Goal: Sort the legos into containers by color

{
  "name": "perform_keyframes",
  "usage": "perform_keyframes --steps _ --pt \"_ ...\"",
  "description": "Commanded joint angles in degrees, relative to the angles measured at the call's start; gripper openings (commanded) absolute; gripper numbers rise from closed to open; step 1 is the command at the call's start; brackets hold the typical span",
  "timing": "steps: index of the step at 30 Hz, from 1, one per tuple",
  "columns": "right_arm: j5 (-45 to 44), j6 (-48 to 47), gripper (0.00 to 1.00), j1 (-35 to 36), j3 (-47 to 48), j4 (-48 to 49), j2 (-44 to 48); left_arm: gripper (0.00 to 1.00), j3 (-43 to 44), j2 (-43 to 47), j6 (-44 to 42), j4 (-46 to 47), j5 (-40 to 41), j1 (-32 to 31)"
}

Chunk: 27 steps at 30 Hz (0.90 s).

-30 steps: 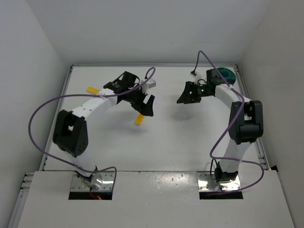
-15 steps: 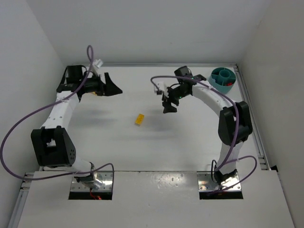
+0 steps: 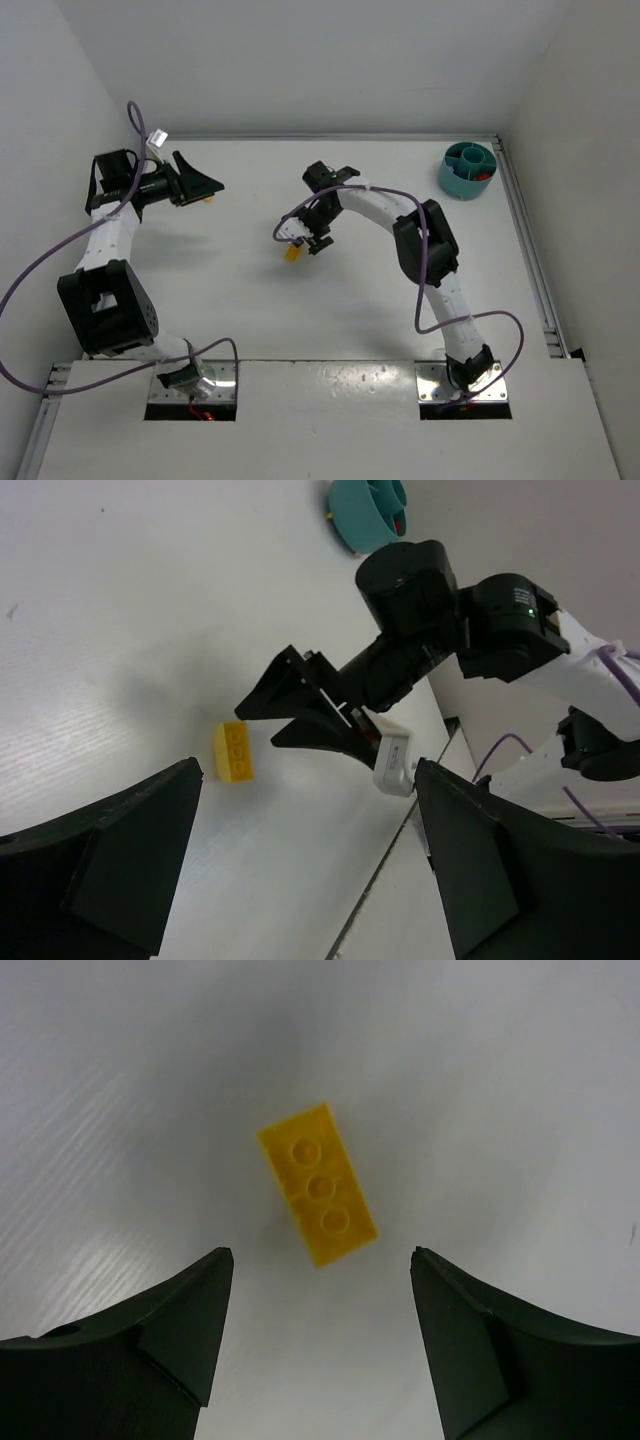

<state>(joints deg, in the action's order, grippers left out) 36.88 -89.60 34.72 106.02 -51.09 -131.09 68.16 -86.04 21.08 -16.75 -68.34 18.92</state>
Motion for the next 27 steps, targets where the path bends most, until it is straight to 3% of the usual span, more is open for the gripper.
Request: perform_keyframes --steps 1,4,9,13,17,24,27 --pt "3.5 -7.3 0.72 2.9 7.1 -5.9 -4.3 0.94 -1.9 2.2 0.7 1.9 -5.3 2.9" --pt "2.8 -8.8 0.7 4.2 12.6 -11.0 -8.5 0.94 -2.4 2.7 0.7 1.4 -6.1 4.5" --pt "0.8 -11.3 0.68 6.0 11.9 -12.1 -10.6 0.94 -2.4 1.5 0.2 0.7 -8.5 5.7" --pt "0.3 -11.8 0.62 6.0 19.2 -20.2 -14.9 0.94 -1.2 1.0 -3.5 -4.1 -7.8 7.4" --pt "-2.6 -11.8 0.58 6.0 17.1 -21.1 -14.9 0.94 -1.2 -1.1 -7.3 -8.1 -7.8 8.6" --pt "-4.6 -10.7 0.44 6.0 15.0 -21.1 -13.8 0.94 -1.2 -3.2 -7.8 -8.7 -8.5 8.6" --pt "-5.3 -6.8 0.3 6.0 11.9 -16.9 -10.4 0.94 -1.2 -3.7 -7.8 -8.7 -8.5 8.6"
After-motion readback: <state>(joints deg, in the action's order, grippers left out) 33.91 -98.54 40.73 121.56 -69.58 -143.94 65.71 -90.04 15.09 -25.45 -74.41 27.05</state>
